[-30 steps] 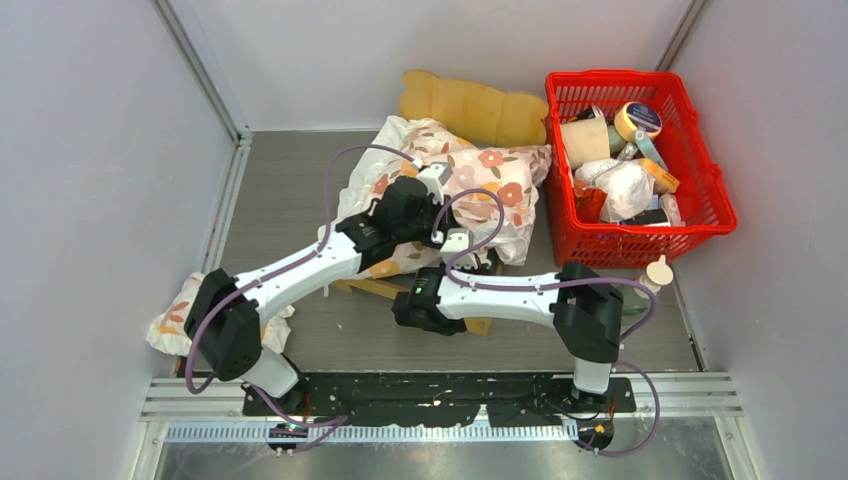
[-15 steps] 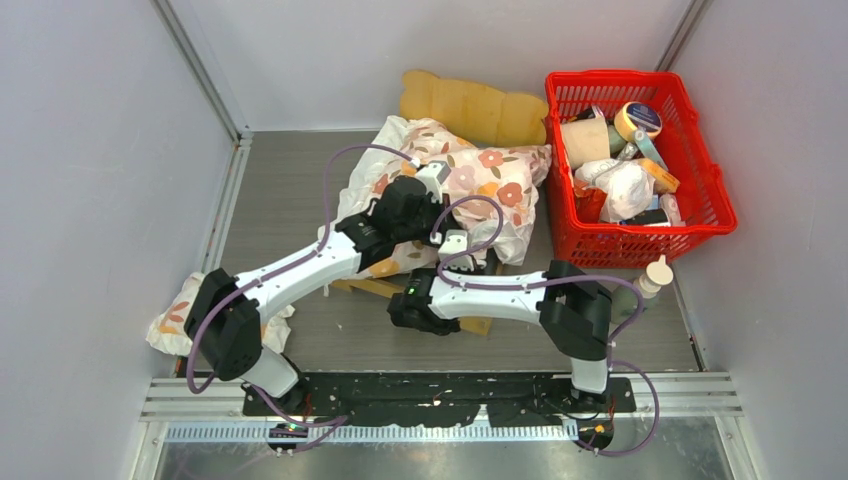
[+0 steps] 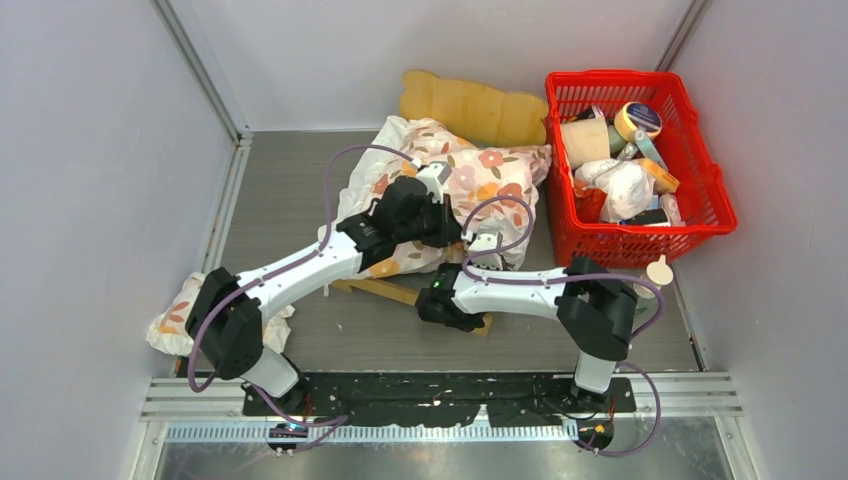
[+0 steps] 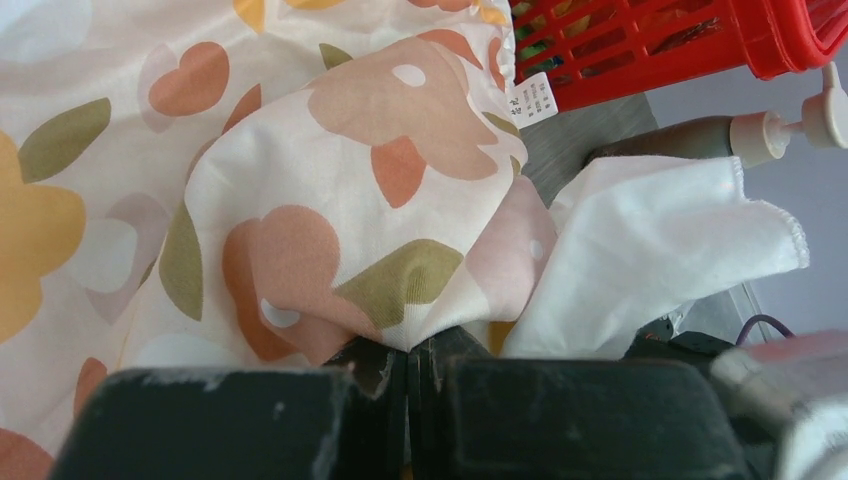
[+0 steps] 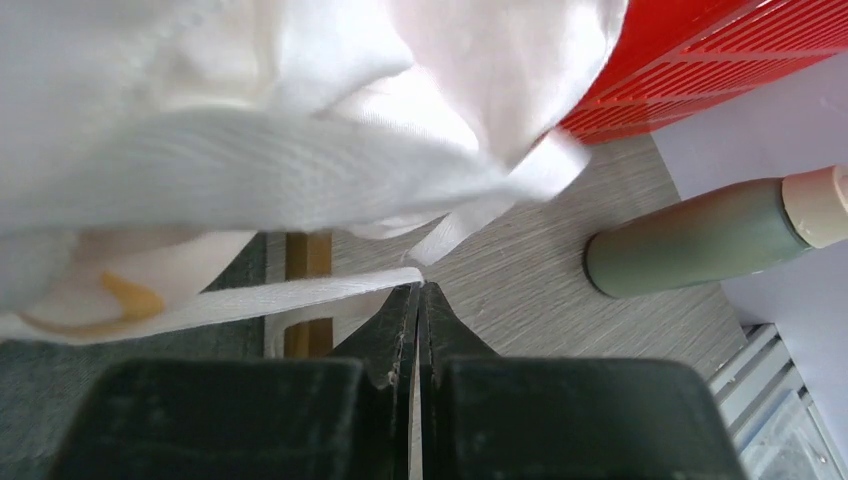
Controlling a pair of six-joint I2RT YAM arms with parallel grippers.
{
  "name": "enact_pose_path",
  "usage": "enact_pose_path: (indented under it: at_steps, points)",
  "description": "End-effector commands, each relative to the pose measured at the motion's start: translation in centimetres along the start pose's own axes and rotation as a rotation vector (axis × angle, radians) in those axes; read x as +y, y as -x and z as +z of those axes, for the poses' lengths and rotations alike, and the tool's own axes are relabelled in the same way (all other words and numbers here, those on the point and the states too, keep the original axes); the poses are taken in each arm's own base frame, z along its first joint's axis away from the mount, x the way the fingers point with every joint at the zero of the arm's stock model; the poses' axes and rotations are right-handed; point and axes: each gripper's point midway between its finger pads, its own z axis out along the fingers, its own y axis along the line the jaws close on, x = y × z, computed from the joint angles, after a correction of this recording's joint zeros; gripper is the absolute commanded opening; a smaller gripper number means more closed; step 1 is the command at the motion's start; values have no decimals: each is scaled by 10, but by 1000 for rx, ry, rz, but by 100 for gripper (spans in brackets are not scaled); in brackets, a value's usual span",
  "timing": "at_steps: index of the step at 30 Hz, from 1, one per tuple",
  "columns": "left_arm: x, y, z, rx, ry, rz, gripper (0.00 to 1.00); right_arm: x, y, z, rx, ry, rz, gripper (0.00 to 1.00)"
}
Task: Set up the pet bed
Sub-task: Cross the ropes on the bed frame.
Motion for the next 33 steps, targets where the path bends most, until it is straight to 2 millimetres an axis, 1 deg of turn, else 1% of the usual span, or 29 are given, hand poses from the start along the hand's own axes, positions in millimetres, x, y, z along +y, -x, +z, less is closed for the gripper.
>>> enact_pose_path:
  at_steps: [1, 2, 4, 7, 13, 18, 20, 22, 23, 25, 27, 29, 33]
  points:
    - [-16, 30, -15, -93, -45, 27, 0, 1, 23, -24, -27, 95, 19, 5]
    - [-16, 30, -16, -92, -45, 27, 0, 4, 29, -29, -34, 112, 23, 5]
    - [-16, 31, -16, -97, -43, 27, 0, 8, 32, -38, -35, 141, 22, 5]
    - [-13, 31, -13, -96, -34, 23, 0, 12, 32, -43, -29, 155, 0, 5]
    - [-10, 31, -13, -95, -30, 14, 0, 7, 31, -42, -37, 154, -32, 5]
    - [-14, 32, -14, -95, -47, 10, 0, -6, 31, -35, -50, 141, -82, 5]
    - [-16, 33, -14, -97, -54, 6, 0, -10, 36, -35, -65, 146, -85, 5]
    - [-18, 34, -14, -101, -63, 2, 0, -9, 46, -37, -84, 155, -86, 5]
    - [-18, 34, -13, -100, -65, -2, 0, -7, 53, -40, -91, 163, -75, 5]
    - [-18, 33, -12, -98, -65, -5, 0, 1, 58, -45, -90, 175, -63, 5]
    - [-17, 33, -12, -97, -63, -6, 0, 10, 57, -50, -86, 185, -67, 5]
    - [-16, 32, -13, -97, -58, -3, 0, 22, 47, -53, -68, 181, -74, 5]
    - [-13, 31, -15, -96, -44, 5, 0, 30, 22, -51, -26, 159, -82, 5]
